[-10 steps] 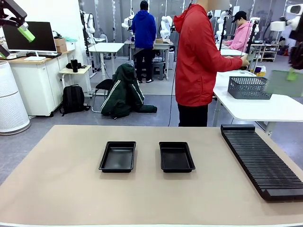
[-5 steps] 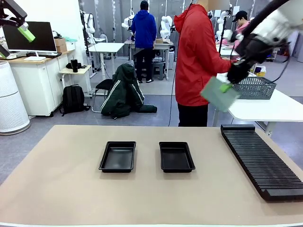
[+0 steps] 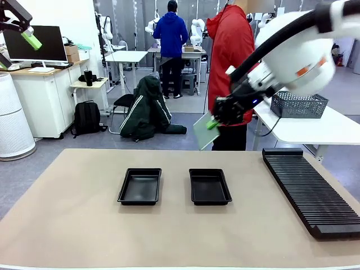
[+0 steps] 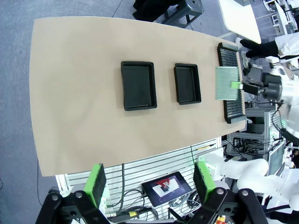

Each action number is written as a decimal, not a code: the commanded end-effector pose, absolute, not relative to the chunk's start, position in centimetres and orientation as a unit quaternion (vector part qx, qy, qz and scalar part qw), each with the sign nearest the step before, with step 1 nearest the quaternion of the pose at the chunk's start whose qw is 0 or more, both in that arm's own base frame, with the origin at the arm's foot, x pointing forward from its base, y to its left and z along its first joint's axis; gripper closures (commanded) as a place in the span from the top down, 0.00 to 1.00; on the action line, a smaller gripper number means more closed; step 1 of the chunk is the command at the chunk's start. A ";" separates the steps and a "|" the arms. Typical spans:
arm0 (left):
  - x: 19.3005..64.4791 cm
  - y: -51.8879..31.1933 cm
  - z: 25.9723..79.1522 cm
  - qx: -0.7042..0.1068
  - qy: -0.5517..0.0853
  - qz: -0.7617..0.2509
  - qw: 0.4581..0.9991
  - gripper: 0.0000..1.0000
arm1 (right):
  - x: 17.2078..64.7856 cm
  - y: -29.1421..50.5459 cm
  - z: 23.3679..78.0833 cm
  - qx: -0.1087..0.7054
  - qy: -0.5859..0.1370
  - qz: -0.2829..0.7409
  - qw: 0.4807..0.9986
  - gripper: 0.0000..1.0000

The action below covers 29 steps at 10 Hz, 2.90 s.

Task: Inspect and transfer BCBs to ESD trays.
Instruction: Pick up the Blank PCB from the PCB Rack and place it in the left ESD tray.

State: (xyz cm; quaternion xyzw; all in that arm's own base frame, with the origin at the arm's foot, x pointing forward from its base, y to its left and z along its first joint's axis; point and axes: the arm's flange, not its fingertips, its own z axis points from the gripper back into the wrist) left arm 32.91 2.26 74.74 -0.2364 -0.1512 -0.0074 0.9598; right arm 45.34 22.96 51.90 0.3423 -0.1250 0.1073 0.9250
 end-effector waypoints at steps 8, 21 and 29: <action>32.8 2.3 74.5 -0.237 -0.151 -0.007 0.960 1.00 | 48.2 35.9 36.4 0.511 -0.101 0.029 0.853 0.02; 32.8 2.3 74.5 -0.237 -0.151 -0.007 0.960 1.00 | 49.3 42.6 27.6 0.459 -0.048 -0.006 0.887 0.02; 32.8 2.3 74.5 -0.237 -0.151 -0.007 0.960 1.00 | 48.8 41.9 27.4 0.469 -0.048 0.002 0.882 0.02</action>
